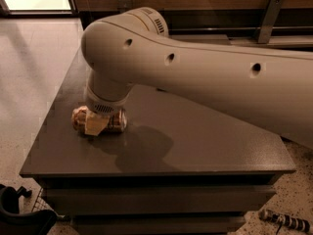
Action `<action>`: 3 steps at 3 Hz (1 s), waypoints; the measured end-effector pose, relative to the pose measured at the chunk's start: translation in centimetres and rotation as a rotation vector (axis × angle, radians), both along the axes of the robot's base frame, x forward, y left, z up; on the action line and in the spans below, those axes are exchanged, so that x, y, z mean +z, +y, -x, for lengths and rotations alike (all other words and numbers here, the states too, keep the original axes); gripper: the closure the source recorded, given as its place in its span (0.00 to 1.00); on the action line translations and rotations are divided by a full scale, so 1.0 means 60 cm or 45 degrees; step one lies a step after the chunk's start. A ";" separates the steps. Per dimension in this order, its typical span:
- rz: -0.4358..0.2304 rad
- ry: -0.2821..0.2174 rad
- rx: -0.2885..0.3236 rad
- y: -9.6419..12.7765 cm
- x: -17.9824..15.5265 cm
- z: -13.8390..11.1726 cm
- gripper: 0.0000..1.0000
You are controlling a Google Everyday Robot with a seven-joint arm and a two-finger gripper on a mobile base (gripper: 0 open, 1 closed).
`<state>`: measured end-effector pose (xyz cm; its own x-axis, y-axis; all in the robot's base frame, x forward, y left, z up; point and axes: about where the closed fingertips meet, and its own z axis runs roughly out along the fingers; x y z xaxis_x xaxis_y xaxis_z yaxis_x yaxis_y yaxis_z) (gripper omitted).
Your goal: Knock orange can over
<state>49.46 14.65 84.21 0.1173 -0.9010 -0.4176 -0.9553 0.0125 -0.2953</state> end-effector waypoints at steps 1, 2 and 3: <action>0.000 -0.004 0.000 0.000 0.003 0.001 0.29; 0.000 -0.009 0.001 -0.001 0.006 0.003 0.06; 0.000 -0.012 0.001 -0.001 0.008 0.004 0.00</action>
Offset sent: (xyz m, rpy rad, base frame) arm -0.0007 -0.0002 0.0015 0.0001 -0.0033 0.0002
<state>49.24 14.60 84.68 0.1219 -0.9009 -0.4166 -0.9524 0.0119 -0.3046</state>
